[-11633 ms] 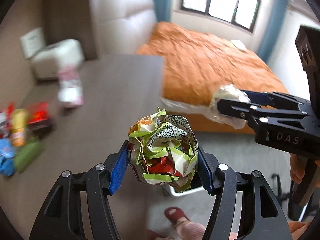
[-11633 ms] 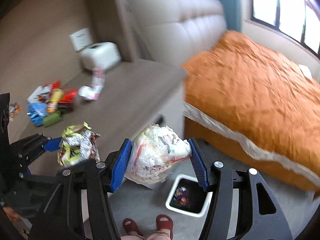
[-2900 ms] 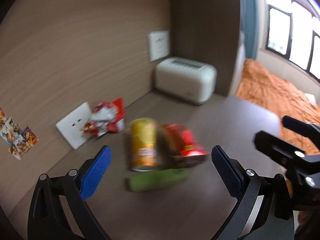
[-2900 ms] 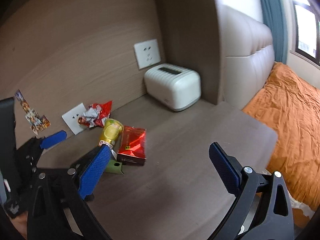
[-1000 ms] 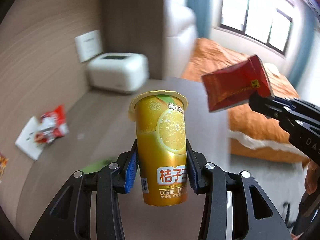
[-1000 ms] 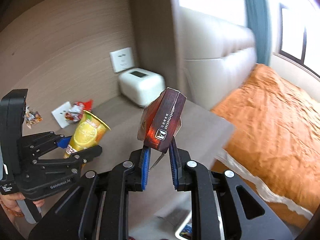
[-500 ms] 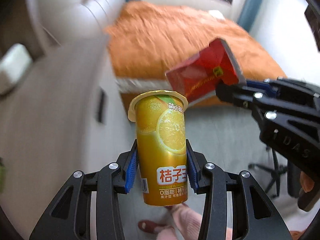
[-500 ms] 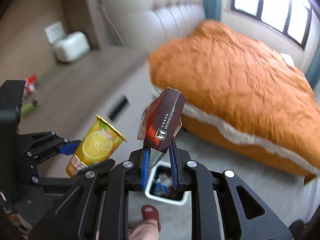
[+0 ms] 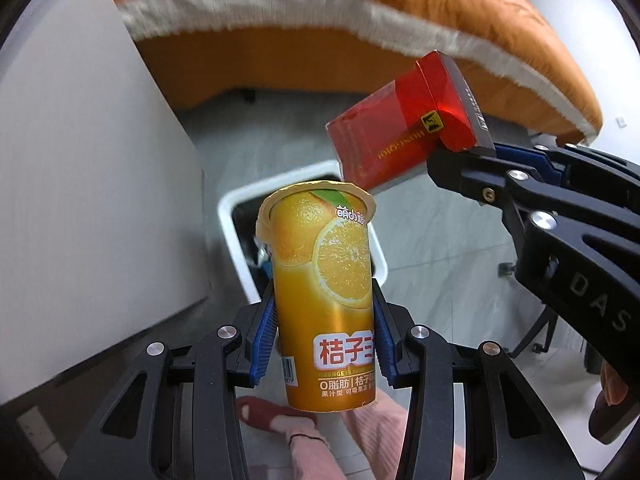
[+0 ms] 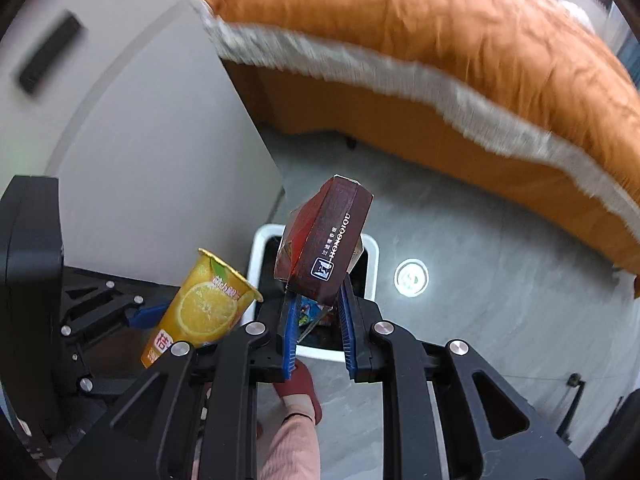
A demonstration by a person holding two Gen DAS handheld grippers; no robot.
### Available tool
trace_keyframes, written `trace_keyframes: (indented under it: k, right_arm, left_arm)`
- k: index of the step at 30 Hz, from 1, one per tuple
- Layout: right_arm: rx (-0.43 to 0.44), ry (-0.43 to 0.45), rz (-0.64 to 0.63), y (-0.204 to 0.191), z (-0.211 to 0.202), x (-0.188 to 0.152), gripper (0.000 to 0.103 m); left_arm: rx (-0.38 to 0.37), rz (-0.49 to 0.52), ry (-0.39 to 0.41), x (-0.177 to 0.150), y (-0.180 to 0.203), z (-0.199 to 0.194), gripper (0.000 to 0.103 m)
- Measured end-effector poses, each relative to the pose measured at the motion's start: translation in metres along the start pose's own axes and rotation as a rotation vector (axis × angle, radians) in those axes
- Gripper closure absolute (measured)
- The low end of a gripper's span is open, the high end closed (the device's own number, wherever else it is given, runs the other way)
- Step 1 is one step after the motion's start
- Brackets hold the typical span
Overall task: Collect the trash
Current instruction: 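Carry the cup and snack box over the white bin and open both tools, then raise both open tools from the bin back toward the desk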
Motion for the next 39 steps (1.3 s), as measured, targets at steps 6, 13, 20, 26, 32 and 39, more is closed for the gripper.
trace_keyframes:
  k: [6, 13, 20, 26, 32, 39]
  right_arm:
    - [-0.043, -0.083, -0.029, 0.021, 0.077, -0.025, 0.005]
    - [-0.069, -0.131, -0.003, 0.035, 0.092, -0.039, 0.005]
    - [-0.052, -0.114, -0.018, 0.026, 0.065, -0.027, 0.005]
    - [-0.049, -0.075, -0.02, 0.018, 0.025, -0.011, 0.005]
    - [-0.076, 0.063, -0.006, 0.018, -0.062, 0.016, 0.005]
    - [-0.068, 0.274, -0.039, -0.005, -0.176, 0.063, 0.004]
  left_arm:
    - [0.023, -0.039, -0.079, -0.012, -0.02, 0.084, 0.005]
    - [0.079, -0.049, -0.115, -0.015, -0.026, 0.112, 0.005]
    - [0.061, -0.083, -0.09, -0.01, -0.03, 0.079, 0.005]
    - [0.039, -0.089, -0.03, -0.002, -0.018, 0.031, 0.005]
    - [-0.024, -0.136, 0.123, 0.013, 0.001, -0.064, 0.005]
    - [-0.084, -0.138, 0.351, 0.017, 0.022, -0.199, 0.005]
Point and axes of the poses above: each gripper's, at about its wrist camera, not at the fingertips, and z roughly the way its jaws point, y to its right, x to its top, the point moved 9 cm from there along z, roughly the way its jaws point, and after that the axes turned 7 degrees about -z, right-handed, at the moved point
